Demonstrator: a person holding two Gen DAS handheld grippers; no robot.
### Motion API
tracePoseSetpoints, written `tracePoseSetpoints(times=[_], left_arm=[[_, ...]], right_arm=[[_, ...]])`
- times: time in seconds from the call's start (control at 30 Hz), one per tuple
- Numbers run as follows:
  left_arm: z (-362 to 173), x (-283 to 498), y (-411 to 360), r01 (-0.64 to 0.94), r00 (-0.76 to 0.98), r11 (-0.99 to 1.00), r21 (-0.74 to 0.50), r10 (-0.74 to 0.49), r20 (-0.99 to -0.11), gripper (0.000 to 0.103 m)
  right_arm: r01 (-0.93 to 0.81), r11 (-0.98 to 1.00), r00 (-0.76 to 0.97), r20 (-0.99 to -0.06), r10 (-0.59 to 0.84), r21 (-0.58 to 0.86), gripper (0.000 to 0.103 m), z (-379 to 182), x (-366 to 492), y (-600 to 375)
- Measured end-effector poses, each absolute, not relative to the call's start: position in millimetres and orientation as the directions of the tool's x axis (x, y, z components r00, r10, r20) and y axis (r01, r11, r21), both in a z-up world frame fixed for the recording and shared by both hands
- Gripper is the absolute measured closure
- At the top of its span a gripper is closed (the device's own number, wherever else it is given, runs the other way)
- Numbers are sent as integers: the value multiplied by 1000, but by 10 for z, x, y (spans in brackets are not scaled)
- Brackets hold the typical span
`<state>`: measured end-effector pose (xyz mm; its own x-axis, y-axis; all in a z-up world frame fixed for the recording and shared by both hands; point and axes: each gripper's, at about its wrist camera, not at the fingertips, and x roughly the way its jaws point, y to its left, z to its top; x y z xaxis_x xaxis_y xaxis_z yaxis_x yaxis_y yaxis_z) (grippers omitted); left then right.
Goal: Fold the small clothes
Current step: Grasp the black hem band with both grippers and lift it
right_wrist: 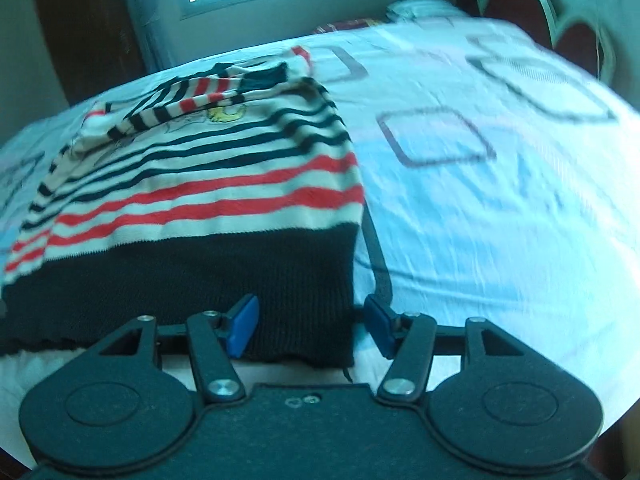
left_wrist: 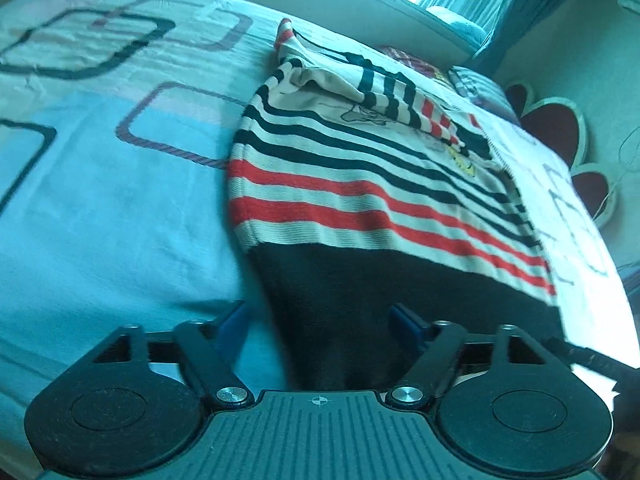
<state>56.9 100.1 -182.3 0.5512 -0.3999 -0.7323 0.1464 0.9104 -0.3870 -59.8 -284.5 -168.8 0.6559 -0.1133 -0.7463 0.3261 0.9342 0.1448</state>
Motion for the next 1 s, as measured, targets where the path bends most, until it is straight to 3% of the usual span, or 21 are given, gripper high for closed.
tracePoseSetpoints(times=[0.07, 0.2, 0.27, 0.4, 0.43, 0.47, 0.63, 1.0], left_arm=[[-1826, 596, 1003, 136, 533, 899, -416, -420, -734, 41], [-1843, 660, 1074, 101, 480, 865, -492, -476, -737, 52], [-1882, 716, 1099, 81, 439, 847, -525, -504, -744, 72], [-1957, 777, 1078, 53, 419, 828, -558, -526, -740, 77], [-1954, 792, 1049, 53, 415, 826, -561, -529, -740, 89], [-1952, 808, 1012, 60, 407, 823, -565, -537, -739, 94], [-1726, 893, 863, 138, 461, 815, -563, -556, -692, 94], [-1156, 1640, 633, 215, 597, 812, -543, -549, -584, 94]], right_arm=[[314, 933, 659, -748, -79, 178, 57, -1684, -591, -2883], [310, 921, 651, -759, -24, 237, 66, -1679, -591, -2980], [320, 908, 641, -768, 4, 271, 74, -1678, -588, -3042], [314, 900, 622, -782, 46, 303, 83, -1691, -522, -3111], [312, 890, 621, -780, 74, 333, 90, -1691, -497, -3136], [303, 866, 631, -765, 130, 397, 92, -1690, -478, -3166], [235, 850, 680, -705, 202, 471, 92, -1551, -369, -3090], [152, 862, 809, -562, 172, 483, 93, -931, 278, -3269]])
